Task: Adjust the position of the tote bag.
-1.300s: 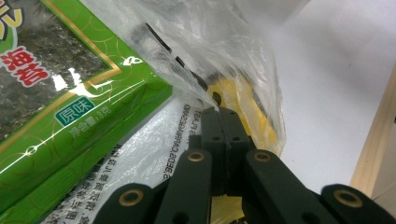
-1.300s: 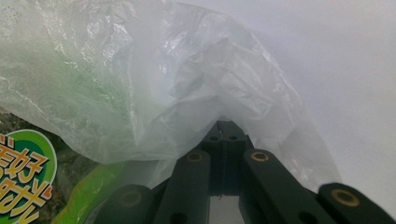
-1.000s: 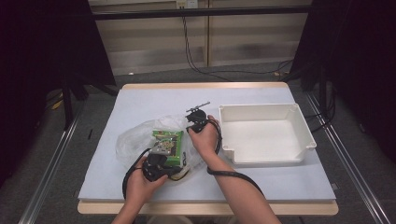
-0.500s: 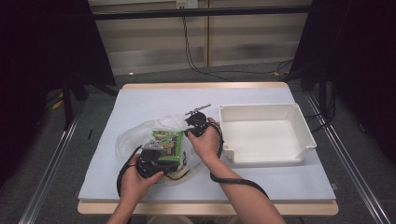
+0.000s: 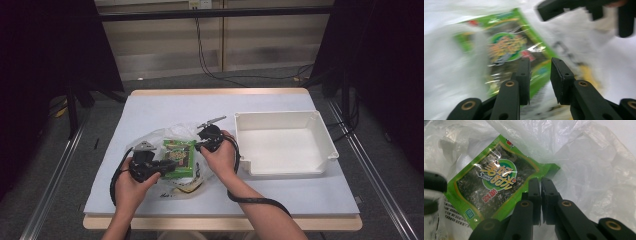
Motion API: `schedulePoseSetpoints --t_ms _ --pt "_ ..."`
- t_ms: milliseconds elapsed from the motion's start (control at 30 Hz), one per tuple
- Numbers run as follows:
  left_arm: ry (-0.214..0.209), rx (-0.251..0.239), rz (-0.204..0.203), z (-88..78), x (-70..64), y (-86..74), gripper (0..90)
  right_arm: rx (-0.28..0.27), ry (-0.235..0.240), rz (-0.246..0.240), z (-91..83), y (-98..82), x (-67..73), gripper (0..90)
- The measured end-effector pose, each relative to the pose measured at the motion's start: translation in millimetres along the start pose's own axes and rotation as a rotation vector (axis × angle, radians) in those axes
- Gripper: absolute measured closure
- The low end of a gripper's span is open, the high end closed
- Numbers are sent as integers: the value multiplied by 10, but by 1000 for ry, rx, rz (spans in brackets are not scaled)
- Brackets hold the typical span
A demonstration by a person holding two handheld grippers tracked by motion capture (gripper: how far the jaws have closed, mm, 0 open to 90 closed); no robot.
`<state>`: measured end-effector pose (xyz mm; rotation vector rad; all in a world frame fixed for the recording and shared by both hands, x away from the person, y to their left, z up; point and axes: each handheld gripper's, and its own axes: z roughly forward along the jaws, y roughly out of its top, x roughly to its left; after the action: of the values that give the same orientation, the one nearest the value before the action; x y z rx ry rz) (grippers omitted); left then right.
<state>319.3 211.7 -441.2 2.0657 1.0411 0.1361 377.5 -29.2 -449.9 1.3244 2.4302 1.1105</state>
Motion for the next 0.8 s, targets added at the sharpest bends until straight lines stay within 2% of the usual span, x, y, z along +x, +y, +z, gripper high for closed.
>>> schedulePoseSetpoints --t_ms 33,100,133,167,233,267,300,333,400,467,500,567,700,733,800 --pt "15 -8 -18 -5 31 -6 704 0 -3 -5 4 -4 11 870" --pt "47 -6 -28 -27 107 -18 733 2 6 -13 22 -9 33 870" --pt "61 -9 -49 -41 141 -27 750 -3 11 -18 39 -15 38 874" --pt "80 1 -50 -60 182 -37 782 2 8 -17 47 -18 46 880" --pt "98 1 -75 -72 253 -74 817 15 3 -16 59 -29 49 888" --pt "98 1 -75 -72 253 -74 831 16 0 -18 64 -34 47 892" --pt "108 18 -83 -72 301 -99 831 16 0 -18 64 -34 47 892" --pt "128 14 -106 -63 362 -136 846 22 3 -15 81 -53 34 894" --pt "160 36 -113 -58 445 -170 855 23 -1 -20 89 -67 20 892" --pt "153 29 -144 -47 505 -201 864 25 0 -13 92 -83 10 889" --pt "170 31 -144 -48 518 -205 867 27 -1 -14 93 -88 7 888" --pt "154 35 -149 -73 515 -192 874 21 2 -20 96 -97 1 888" --pt "112 14 -146 -118 377 -91 900 17 7 -20 89 -97 4 892" --pt "109 20 -130 -122 351 -71 900 16 7 -24 88 -96 4 894" --pt "86 31 -129 -104 291 -39 900 18 2 -21 72 -95 12 897"
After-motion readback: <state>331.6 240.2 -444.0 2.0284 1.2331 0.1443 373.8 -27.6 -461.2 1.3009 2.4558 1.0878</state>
